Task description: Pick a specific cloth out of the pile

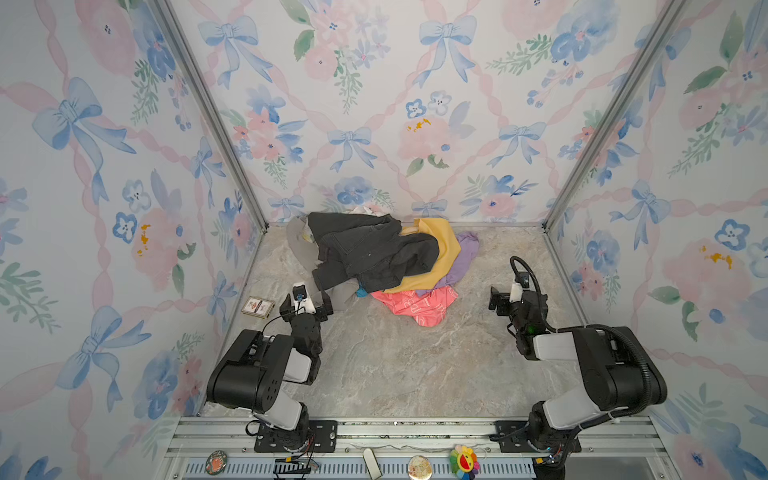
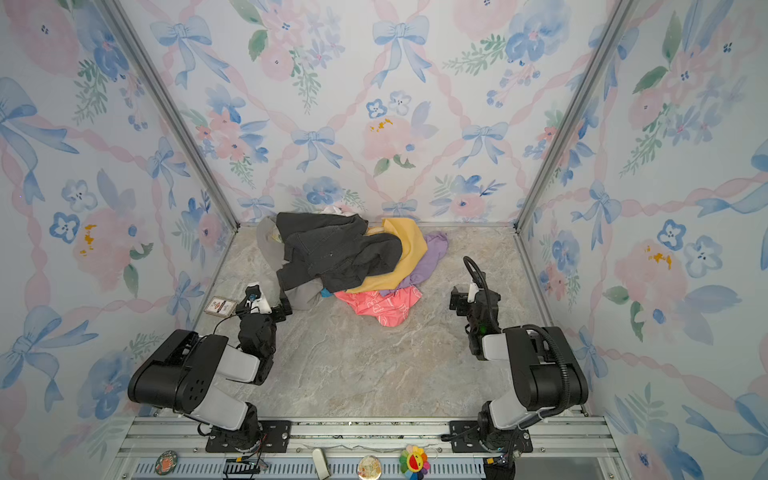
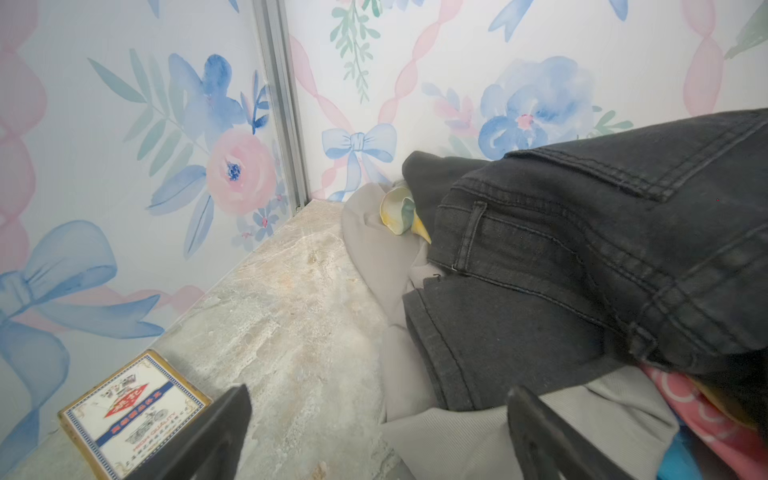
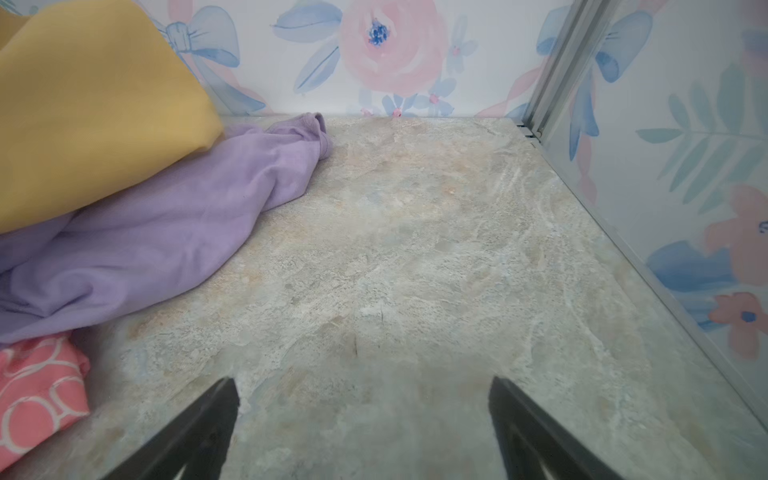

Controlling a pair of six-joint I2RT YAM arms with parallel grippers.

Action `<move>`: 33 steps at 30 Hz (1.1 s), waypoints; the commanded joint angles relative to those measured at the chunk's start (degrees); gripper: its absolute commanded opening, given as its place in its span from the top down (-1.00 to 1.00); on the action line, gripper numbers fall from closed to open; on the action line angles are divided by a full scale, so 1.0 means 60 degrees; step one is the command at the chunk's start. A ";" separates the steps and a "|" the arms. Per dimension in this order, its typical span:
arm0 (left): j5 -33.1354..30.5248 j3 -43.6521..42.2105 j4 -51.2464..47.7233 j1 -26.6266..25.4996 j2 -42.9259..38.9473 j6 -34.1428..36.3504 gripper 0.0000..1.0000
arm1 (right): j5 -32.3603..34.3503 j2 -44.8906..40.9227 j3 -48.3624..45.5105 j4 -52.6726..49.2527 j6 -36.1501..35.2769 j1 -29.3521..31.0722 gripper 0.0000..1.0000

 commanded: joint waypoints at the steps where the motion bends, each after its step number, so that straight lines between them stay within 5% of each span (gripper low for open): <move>1: 0.0245 0.0150 0.0068 0.0011 0.0086 0.0224 -0.96 | 0.0111 -0.0110 0.0120 0.0007 -0.0073 -0.0039 -0.94; 33: 0.0206 0.0187 -0.0161 0.0014 0.0000 0.0108 -0.96 | -0.0265 -0.0139 0.0120 -0.0026 0.0121 -0.0305 -0.94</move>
